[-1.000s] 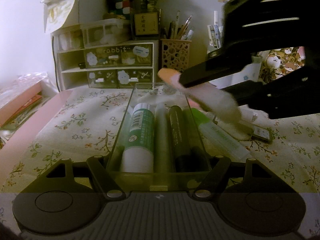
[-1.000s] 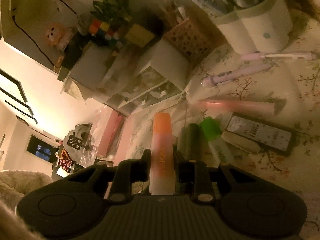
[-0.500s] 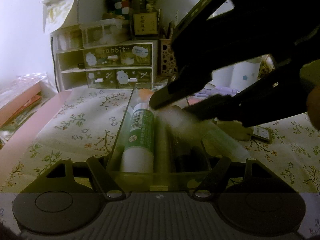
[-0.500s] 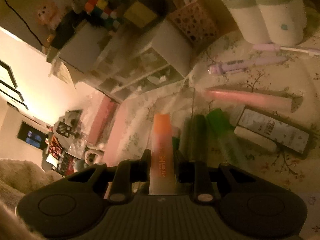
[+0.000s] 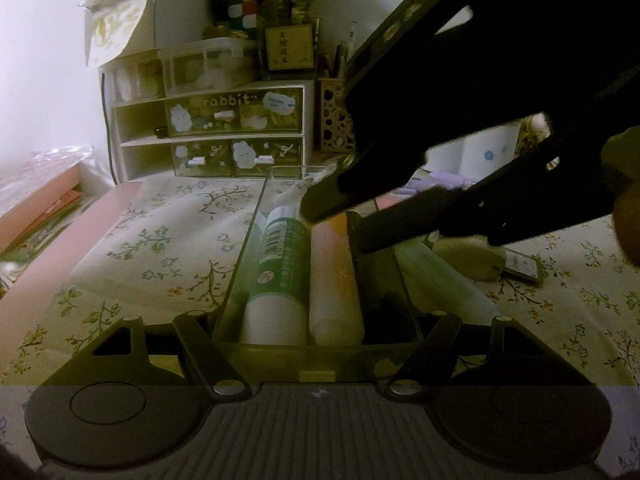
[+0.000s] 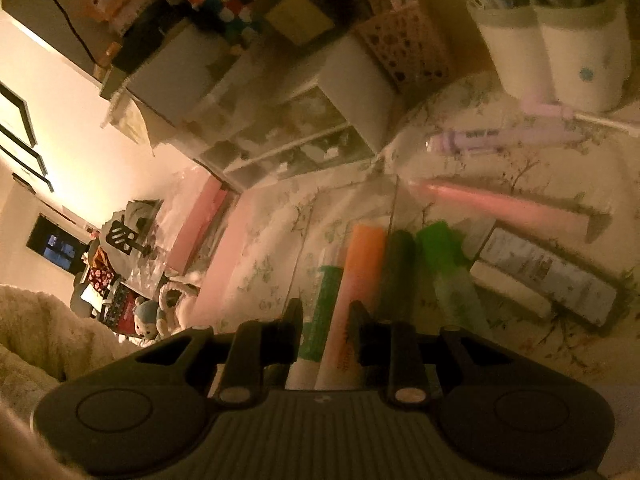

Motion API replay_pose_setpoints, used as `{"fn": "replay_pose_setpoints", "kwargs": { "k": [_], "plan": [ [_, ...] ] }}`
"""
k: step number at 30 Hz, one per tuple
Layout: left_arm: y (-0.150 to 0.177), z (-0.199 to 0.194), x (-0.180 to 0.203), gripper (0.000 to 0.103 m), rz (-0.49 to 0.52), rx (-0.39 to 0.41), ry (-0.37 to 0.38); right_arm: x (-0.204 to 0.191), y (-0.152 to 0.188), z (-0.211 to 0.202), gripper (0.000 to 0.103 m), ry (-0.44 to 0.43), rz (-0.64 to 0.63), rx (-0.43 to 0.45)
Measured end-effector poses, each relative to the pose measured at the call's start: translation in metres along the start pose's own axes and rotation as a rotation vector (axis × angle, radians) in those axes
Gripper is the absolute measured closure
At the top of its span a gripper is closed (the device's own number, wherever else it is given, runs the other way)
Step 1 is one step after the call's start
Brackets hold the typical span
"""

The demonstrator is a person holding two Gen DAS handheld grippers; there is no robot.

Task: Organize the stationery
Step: 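Lower the orange highlighter into the tray and release it, then grasp the green-capped highlighter with the right tool and lift it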

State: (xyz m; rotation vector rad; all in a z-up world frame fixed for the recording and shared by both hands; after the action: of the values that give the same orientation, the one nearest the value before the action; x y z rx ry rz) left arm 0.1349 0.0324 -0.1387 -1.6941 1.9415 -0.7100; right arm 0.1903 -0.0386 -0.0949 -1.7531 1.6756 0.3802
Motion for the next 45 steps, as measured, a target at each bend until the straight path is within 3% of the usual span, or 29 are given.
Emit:
{"fn": "replay_pose_setpoints", "kwargs": {
  "k": [8, 15, 21, 27, 34, 45],
  "plan": [
    [0.0, 0.0, 0.0, 0.03, 0.001, 0.0, 0.001, 0.022, -0.009, -0.035, 0.075, 0.014, 0.03, 0.105],
    [0.0, 0.0, 0.0, 0.03, 0.002, 0.0, 0.001, 0.07, -0.014, -0.064, 0.075, 0.138, 0.077, 0.165],
    [0.0, 0.0, 0.0, 0.03, 0.002, 0.0, 0.001, 0.061, 0.002, -0.055, 0.075, 0.116, 0.0, 0.105],
    [0.0, 0.0, 0.0, 0.03, 0.003, 0.0, 0.001, 0.043, 0.02, -0.034, 0.074, 0.186, -0.147, 0.058],
    [0.0, 0.0, 0.0, 0.03, 0.002, 0.0, 0.001, 0.042, 0.021, -0.02, 0.074, 0.286, -0.207, 0.046],
    [0.0, 0.0, 0.0, 0.03, 0.002, 0.0, 0.001, 0.038, 0.013, -0.004, 0.073, 0.344, -0.266, 0.021]
  ]
}}
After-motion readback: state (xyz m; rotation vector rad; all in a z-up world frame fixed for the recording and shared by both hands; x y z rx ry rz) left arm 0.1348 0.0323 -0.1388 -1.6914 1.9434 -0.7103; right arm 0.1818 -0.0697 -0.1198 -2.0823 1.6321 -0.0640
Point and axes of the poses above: each gripper's, at about its wrist camera, not at the fingertips, and z roughly the way its jaws point, x to its right, y to its underside, the point moved 7 cm from there along z, roughly the way its jaws point, and after that the axes turned 15 degrees about -x, right-handed, at the moved point
